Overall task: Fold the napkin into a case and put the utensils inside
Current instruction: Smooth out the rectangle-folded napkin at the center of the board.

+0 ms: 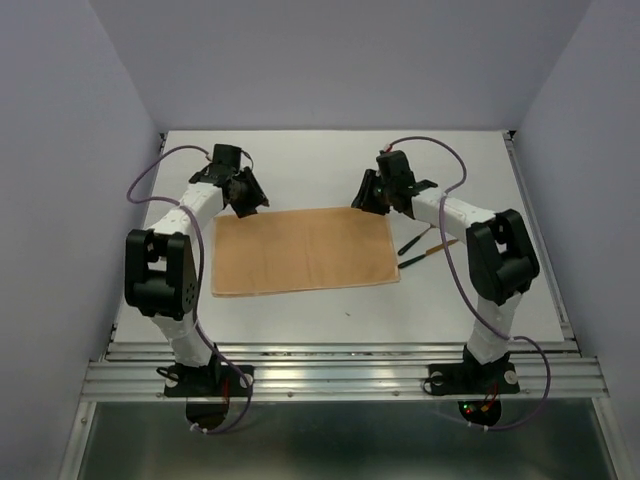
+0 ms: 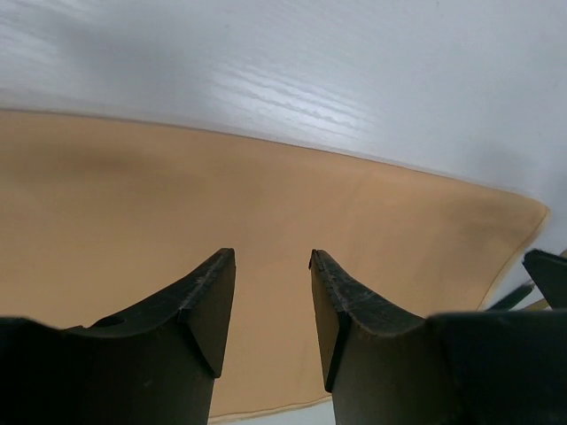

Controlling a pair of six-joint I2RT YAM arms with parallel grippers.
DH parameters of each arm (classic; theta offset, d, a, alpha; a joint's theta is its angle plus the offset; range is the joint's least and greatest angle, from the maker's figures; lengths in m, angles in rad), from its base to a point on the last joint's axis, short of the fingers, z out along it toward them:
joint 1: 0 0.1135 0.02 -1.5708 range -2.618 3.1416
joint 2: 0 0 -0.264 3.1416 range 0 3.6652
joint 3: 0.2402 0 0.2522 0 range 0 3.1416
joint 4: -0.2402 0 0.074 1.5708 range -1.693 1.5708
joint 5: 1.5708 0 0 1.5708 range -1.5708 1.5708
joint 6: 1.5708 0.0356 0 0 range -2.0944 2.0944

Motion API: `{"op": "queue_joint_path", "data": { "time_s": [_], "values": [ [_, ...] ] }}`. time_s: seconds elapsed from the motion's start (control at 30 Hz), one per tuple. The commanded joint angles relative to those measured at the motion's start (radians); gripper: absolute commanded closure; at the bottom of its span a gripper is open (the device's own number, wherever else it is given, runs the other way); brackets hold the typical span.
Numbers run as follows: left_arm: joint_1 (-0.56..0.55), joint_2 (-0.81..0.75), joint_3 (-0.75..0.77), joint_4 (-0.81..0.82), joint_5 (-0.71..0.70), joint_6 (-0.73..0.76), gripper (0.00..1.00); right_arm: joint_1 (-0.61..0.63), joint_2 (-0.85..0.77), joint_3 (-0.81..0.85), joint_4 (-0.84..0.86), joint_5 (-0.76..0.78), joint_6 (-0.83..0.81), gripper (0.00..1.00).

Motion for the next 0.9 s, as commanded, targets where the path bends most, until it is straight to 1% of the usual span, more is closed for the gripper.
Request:
{"op": "queue_joint_path", "data": {
  "time_s": [0.0,0.03,0.07,0.13,0.23,0.37,0.53,0.7,0.87],
  "values": [
    [-0.039,0.084,0.129,0.101,0.087,0.004,0.50,0.010,0.139,0.158,0.041,-0.145,-0.010,0.64],
    [-0.040,0.142,0.149,0.101,0.100,0.008,0.51,0.010,0.167,0.181,0.042,-0.168,-0.008,0.69],
    [-0.040,0.165,0.163,0.119,0.110,0.008,0.52,0.010,0.194,0.204,0.044,-0.206,-0.001,0.71],
    [-0.042,0.228,0.198,0.136,0.152,0.005,0.53,0.010,0.265,0.267,0.044,-0.229,0.012,0.75],
    [-0.047,0.286,0.222,0.182,0.173,-0.002,0.53,0.010,0.337,0.337,0.045,-0.251,0.023,0.76],
    [-0.047,0.346,0.247,0.171,0.176,0.004,0.54,0.010,0.392,0.393,0.041,-0.263,0.033,0.77],
    [-0.047,0.386,0.232,0.178,0.172,0.020,0.54,0.010,0.428,0.399,0.039,-0.264,0.038,0.77],
    [-0.047,0.409,0.227,0.156,0.138,0.048,0.55,-0.002,0.415,0.338,0.031,-0.185,0.021,0.77],
    [-0.047,0.405,0.241,0.141,0.121,0.082,0.55,-0.029,0.360,0.280,0.031,-0.114,0.009,0.77]
  ]
}}
